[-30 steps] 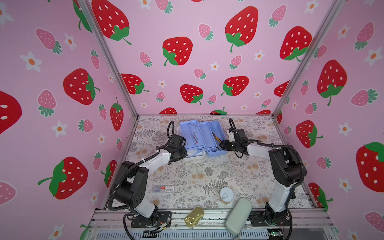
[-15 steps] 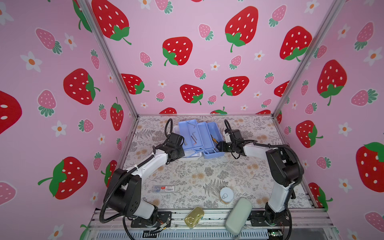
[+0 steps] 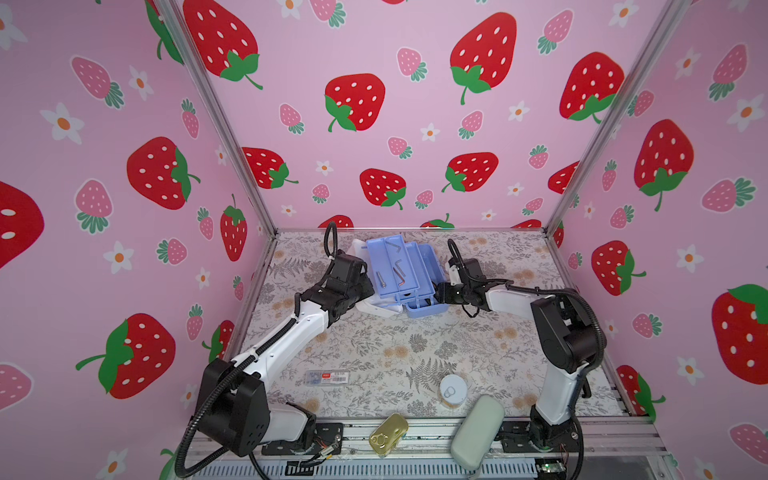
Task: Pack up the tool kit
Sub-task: 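Lift and swing the white lid over the tray with the left gripper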
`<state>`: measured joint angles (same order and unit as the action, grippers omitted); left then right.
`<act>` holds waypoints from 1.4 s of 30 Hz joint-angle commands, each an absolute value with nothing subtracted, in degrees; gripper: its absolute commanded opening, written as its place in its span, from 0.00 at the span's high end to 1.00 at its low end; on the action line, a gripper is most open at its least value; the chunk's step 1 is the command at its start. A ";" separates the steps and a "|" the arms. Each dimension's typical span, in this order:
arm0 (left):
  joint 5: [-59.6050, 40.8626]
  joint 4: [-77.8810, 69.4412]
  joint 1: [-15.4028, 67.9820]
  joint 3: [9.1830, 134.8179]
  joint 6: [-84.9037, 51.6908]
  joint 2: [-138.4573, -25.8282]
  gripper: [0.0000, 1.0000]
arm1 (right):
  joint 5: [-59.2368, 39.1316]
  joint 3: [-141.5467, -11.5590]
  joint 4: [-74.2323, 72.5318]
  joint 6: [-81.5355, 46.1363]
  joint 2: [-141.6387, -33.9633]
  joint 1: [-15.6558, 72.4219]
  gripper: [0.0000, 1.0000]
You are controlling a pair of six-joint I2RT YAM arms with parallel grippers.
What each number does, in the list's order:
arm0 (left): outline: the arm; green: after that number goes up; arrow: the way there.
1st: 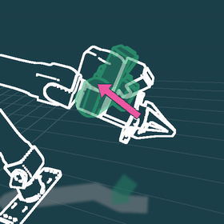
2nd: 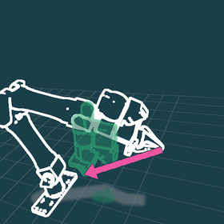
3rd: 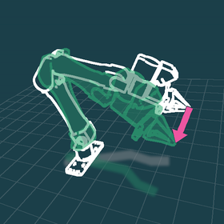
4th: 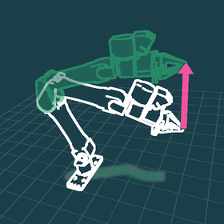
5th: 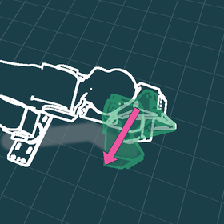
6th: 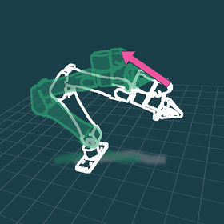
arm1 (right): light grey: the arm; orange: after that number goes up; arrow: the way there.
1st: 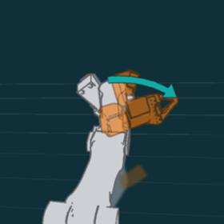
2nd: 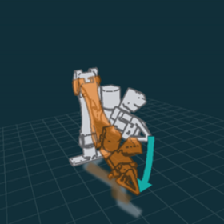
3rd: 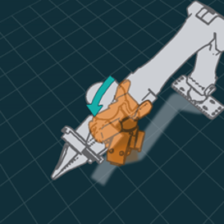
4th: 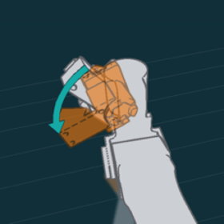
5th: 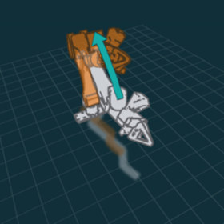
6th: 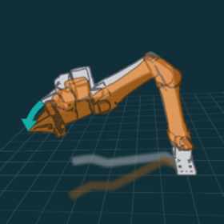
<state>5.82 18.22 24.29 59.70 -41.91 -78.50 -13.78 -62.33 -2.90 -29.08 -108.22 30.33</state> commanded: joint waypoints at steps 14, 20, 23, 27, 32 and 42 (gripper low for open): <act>2.12 10.81 31.33 70.41 -42.98 -85.79 0.62 | -17.56 -61.77 -4.12 -29.53 -110.65 32.17 0.46; 1.77 11.02 32.02 72.24 -42.68 -88.25 0.61 | -18.99 -62.03 -4.64 -29.37 -106.85 30.46 0.45; 1.84 11.27 32.17 72.67 -42.62 -88.82 0.61 | -21.14 -61.85 -4.79 -30.59 -105.58 27.90 0.45; 1.86 11.41 32.27 73.16 -42.30 -89.62 0.61 | -23.86 -60.37 -6.35 -33.60 -104.18 24.25 0.44; 1.26 12.07 32.32 74.45 -42.25 -91.21 0.61 | -26.69 -57.75 -8.96 -36.29 -102.12 20.72 0.44; -2.08 13.28 33.66 80.42 -41.10 -96.29 0.59 | -27.16 -54.17 -9.70 -36.69 -98.91 16.35 0.43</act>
